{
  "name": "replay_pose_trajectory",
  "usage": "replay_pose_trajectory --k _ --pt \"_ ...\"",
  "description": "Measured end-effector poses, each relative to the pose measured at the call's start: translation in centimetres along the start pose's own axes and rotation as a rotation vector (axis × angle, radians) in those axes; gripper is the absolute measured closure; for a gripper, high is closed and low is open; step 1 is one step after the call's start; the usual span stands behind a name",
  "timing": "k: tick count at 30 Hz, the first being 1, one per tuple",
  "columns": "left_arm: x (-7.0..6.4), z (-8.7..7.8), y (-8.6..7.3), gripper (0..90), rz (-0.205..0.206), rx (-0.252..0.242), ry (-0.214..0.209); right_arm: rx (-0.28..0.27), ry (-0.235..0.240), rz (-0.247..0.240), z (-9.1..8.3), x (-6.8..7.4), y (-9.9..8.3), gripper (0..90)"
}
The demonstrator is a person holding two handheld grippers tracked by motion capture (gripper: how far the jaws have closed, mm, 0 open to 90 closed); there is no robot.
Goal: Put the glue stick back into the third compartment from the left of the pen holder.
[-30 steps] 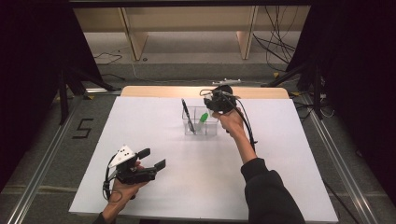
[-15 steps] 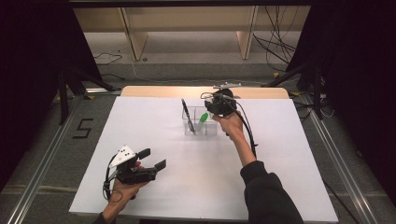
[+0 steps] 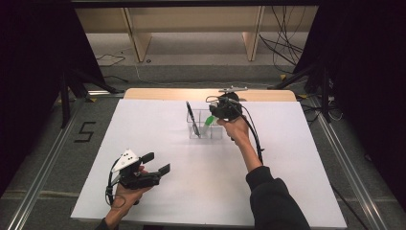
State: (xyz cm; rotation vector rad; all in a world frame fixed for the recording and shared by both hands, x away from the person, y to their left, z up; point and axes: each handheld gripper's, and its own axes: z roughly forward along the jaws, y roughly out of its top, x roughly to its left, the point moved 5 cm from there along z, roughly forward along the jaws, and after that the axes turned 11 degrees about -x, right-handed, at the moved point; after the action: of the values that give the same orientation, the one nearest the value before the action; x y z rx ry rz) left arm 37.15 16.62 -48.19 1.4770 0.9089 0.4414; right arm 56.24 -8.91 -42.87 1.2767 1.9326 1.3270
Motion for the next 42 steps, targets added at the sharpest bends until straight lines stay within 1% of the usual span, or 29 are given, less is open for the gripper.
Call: replay_pose_trajectory --k 2,3,4,8,12,17,20,21,25,28,32,34,37,39,42 --pt "0.0 0.0 0.0 15.7 -0.001 0.0 0.0 -0.008 0.016 0.015 -0.3 -0.1 0.3 47.5" --pt "0.0 0.0 0.0 15.7 -0.001 0.0 0.0 -0.013 0.025 0.022 -0.6 -0.1 0.5 45.6" --pt "0.0 0.0 0.0 15.7 -0.001 0.0 -0.001 -0.023 0.021 0.022 -1.0 -0.1 0.7 44.6" --pt "-0.1 0.1 -0.1 15.7 0.0 0.003 -0.001 -0.045 -0.001 -0.013 -2.3 -0.3 1.5 42.7" --pt "-0.1 0.1 -0.1 15.7 -0.001 0.007 -0.001 -0.071 0.015 -0.011 -3.6 -0.4 1.9 41.8" --pt "-0.1 0.2 -0.1 15.7 0.0 0.01 -0.005 -0.083 0.049 -0.017 -5.0 0.0 1.5 39.3" --pt "-0.1 0.2 -0.2 15.7 -0.001 0.013 -0.006 -0.074 0.067 -0.018 -5.5 0.1 1.2 35.9" --pt "-0.1 0.2 -0.2 15.7 -0.001 0.014 -0.008 -0.072 0.07 -0.025 -5.6 0.1 1.1 35.2" --pt "-0.1 0.2 -0.2 15.7 -0.002 0.015 -0.008 -0.075 0.091 -0.014 -6.1 0.1 0.8 32.6" --pt "-0.1 0.2 -0.2 15.7 -0.001 0.016 -0.01 -0.074 0.096 -0.018 -6.3 0.2 0.5 31.3" --pt "-0.2 0.2 -0.2 15.7 -0.002 0.018 -0.013 -0.077 0.112 -0.01 -6.7 0.3 0.2 30.1" --pt "-0.1 0.2 -0.2 15.7 -0.002 0.019 -0.014 -0.083 0.119 -0.014 -6.9 0.4 0.1 29.6" --pt "-0.1 0.2 -0.3 15.7 -0.003 0.022 -0.015 -0.09 0.14 -0.004 -7.2 0.6 -0.1 28.5" --pt "-0.1 0.2 -0.3 15.7 -0.002 0.025 -0.015 -0.091 0.14 -0.011 -7.4 0.7 -0.3 27.8" --pt "-0.1 0.2 -0.3 15.7 -0.003 0.023 -0.015 -0.098 0.155 -0.011 -7.7 0.8 -0.5 26.8"
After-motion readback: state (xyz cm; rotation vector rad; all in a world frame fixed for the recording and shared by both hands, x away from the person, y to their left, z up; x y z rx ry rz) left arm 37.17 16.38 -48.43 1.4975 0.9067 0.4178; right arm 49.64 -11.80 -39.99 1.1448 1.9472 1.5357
